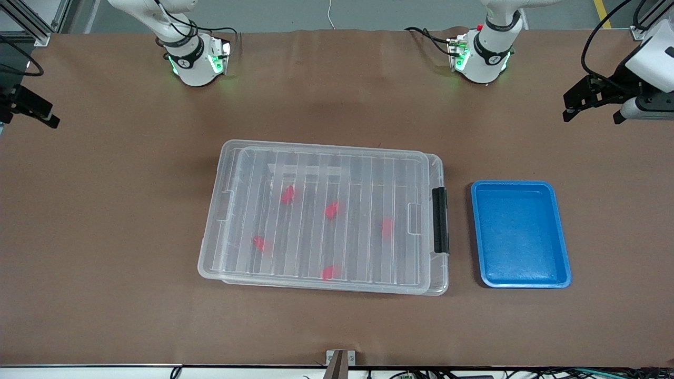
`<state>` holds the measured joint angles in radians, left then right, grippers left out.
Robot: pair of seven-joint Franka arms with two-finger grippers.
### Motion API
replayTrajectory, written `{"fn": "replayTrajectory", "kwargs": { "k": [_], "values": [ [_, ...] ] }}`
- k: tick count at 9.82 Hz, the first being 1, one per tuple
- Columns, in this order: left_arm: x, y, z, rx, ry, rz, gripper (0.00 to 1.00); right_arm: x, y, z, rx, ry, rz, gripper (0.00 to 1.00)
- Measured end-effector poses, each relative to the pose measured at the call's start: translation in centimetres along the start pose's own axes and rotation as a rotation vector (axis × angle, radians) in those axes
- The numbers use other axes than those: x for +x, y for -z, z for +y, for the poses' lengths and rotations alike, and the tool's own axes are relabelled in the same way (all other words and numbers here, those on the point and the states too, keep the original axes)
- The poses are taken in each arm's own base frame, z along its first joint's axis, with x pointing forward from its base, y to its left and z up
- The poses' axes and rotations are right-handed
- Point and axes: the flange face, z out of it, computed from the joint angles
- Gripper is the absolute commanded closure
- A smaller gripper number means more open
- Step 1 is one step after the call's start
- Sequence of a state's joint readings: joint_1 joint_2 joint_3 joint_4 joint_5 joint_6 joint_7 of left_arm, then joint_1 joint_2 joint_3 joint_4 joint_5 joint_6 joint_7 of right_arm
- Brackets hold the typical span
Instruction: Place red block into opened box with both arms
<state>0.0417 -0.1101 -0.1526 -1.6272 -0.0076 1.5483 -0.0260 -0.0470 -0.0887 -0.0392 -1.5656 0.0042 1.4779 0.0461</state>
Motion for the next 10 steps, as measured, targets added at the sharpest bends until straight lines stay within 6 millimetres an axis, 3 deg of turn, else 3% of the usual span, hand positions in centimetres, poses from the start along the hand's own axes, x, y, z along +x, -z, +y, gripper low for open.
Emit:
{"fn": "replayTrajectory", "kwargs": {
  "k": [10],
  "values": [
    [0.33,0.17,-0.1,-0.002,0.001,0.005,0.0,0.47,-0.71,0.47,0.0,-0.009,-0.01,0.0]
  ]
}}
